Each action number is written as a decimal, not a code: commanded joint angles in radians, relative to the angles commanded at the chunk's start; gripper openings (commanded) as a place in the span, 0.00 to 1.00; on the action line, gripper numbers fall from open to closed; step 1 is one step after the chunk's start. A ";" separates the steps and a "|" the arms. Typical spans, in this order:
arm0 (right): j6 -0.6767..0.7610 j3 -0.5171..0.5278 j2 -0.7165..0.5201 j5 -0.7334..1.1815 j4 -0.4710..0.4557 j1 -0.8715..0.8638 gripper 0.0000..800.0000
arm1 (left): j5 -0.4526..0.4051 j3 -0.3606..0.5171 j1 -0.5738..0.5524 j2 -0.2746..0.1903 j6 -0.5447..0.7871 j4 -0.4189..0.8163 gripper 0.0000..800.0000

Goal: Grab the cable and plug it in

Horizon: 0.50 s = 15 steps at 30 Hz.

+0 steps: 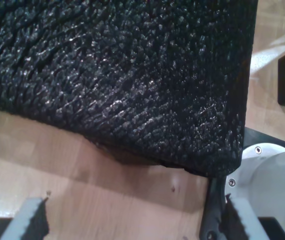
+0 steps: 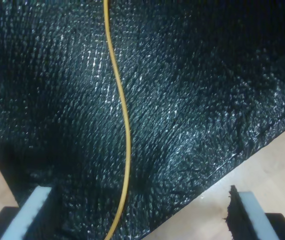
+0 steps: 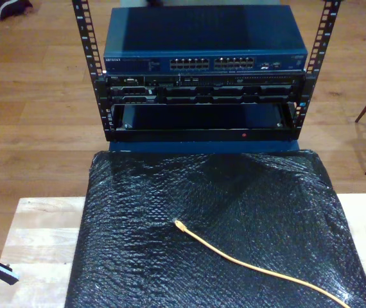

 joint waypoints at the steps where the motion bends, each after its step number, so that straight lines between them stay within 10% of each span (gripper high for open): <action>1: 0.012 -0.002 0.015 -0.008 0.000 0.018 0.98 | 0.000 0.002 0.000 0.000 0.000 0.000 1.00; 15: 0.216 -0.060 0.233 -0.189 -0.038 0.428 0.99 | -0.002 0.011 -0.002 0.003 -0.002 -0.026 1.00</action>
